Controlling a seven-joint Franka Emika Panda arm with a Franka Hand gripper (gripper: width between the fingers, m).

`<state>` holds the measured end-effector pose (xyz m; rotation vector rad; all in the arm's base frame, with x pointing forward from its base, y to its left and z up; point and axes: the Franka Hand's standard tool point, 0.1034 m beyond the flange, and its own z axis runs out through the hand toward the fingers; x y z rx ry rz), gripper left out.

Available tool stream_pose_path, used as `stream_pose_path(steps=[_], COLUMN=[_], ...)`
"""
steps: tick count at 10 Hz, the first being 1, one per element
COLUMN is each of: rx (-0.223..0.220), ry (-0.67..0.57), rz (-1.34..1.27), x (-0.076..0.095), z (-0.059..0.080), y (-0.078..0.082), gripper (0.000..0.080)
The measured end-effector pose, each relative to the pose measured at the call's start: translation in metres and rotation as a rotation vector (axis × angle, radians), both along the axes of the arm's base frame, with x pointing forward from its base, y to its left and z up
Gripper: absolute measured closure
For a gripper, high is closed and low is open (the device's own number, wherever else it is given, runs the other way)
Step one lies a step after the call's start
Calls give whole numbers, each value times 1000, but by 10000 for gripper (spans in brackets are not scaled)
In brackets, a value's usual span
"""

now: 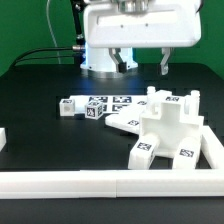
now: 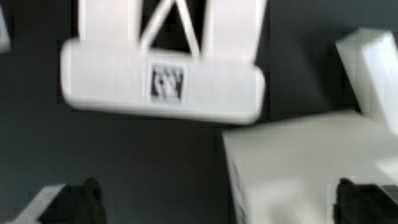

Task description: Assemble chair

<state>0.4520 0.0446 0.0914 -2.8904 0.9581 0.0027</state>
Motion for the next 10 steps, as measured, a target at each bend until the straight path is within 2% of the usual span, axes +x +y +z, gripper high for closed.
stream_pose_path(steps=[1,2,5,6,9,10], rx=[-28,-47,-35,-16,-10,-24], ry=[-5,-2,4,12,72,68], rz=[2,17,1,-54,-127,-135], x=[-15,-21,-18,-19,-61,-66], z=[-17,-27,-25,-23,-47,-57], y=[5,10,9,8,12,13], gripper=[151,151,151,151,151,151])
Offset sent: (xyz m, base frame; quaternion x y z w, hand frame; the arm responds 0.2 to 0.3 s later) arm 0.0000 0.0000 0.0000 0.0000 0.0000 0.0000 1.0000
